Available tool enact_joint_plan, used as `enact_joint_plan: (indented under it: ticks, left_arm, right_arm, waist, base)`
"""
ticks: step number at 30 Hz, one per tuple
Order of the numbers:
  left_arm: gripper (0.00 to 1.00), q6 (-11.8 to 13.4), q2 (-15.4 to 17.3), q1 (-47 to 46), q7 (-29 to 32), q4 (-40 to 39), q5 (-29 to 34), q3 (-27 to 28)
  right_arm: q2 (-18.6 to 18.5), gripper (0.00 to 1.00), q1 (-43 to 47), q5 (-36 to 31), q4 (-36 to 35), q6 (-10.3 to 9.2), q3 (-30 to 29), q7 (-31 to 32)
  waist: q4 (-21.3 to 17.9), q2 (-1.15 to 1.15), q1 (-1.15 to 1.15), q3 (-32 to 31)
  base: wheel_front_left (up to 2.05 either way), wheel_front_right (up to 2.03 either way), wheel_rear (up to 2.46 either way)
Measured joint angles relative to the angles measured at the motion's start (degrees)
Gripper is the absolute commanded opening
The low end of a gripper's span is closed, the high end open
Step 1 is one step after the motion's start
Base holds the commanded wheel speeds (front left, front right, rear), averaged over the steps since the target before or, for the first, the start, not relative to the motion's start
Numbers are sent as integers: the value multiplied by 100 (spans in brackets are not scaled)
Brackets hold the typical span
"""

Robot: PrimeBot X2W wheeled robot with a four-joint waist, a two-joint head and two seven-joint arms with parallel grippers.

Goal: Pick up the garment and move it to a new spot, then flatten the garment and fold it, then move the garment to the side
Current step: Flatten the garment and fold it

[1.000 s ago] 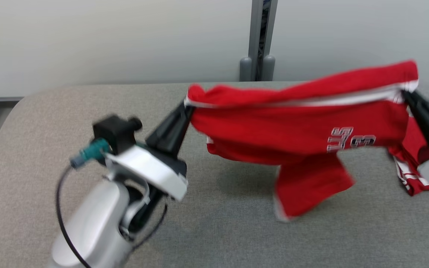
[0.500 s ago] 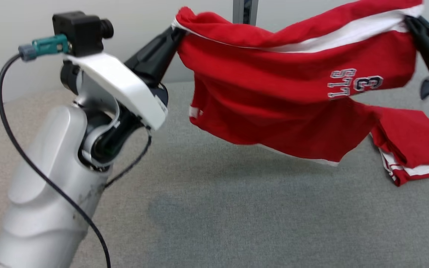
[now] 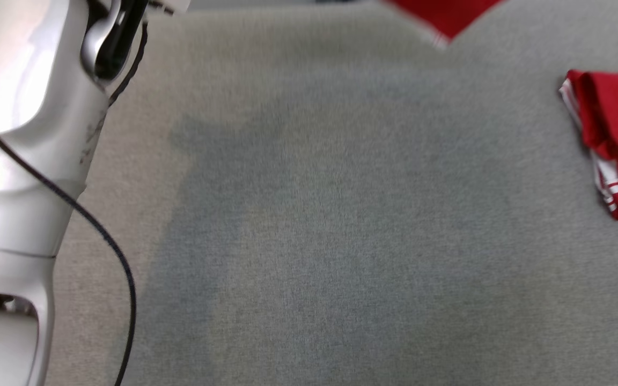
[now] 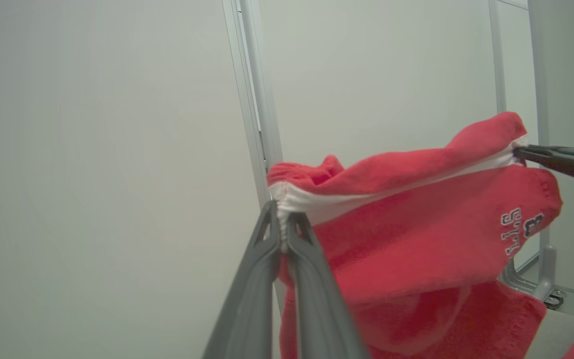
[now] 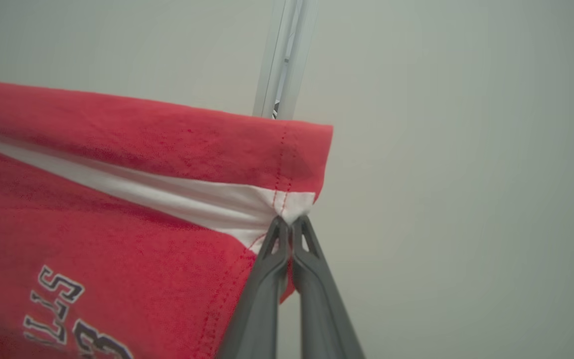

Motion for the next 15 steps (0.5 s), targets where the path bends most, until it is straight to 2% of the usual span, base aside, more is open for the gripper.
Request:
enact_joint_plan:
  ticks: [3,7,11,15]
  left_arm:
    - [0,0,-118,-305,-197,238,83,-244]
    - [0,-1,-159,-172,-209,34,172,-454]
    - [0,-1,-141,620,-212,-328,322,-734]
    - [0,-1,11,1713,-213,-964,433,-853]
  right_arm:
    - [238,0,-309,-408,304,-1,-355,-70]
    - [482,0,15,-738,213,0,-483,-71]
    - [491,0,742,-810,22,0,-591,-71]
    - [298,0,1775,-776,-491,-1,-724,-74]
  waist:
    - [3,0,0,425]
    - [12,0,0,930]
    - [11,0,0,1251]
    - [-15,0,0,1146]
  base:
    - [0,0,0]
    - [0,0,0]
    - [0,0,0]
    - [0,0,0]
